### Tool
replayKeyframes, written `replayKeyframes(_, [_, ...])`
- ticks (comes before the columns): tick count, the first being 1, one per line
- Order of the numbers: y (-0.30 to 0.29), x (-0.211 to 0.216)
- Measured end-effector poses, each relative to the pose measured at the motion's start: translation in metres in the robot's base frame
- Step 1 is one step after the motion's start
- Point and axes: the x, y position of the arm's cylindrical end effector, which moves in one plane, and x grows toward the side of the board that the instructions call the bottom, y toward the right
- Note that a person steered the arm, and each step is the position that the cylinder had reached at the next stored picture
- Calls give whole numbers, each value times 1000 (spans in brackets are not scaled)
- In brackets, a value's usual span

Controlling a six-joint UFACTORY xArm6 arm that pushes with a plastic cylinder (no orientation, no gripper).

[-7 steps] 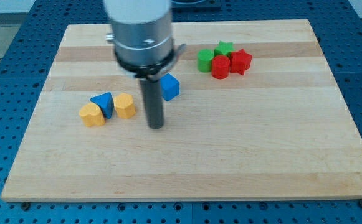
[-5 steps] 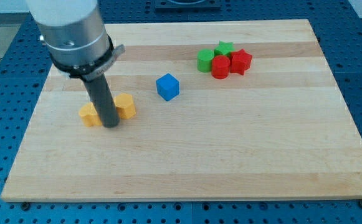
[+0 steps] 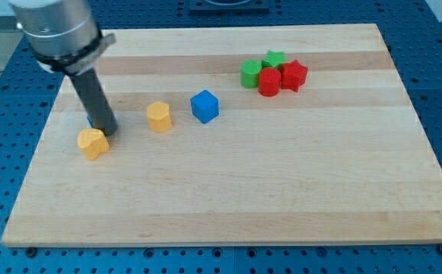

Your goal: Move the blue triangle into blue cube

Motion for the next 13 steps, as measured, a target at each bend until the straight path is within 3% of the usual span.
replayKeyframes(2, [-21, -8])
replayKeyframes(4, [-81, -8])
replayKeyframes(5, [-68, -32])
replayKeyframes(7, [56, -51])
replayKeyframes(8, [77, -52])
replayKeyframes(11, [67, -37])
replayKeyframes(13, [122, -47])
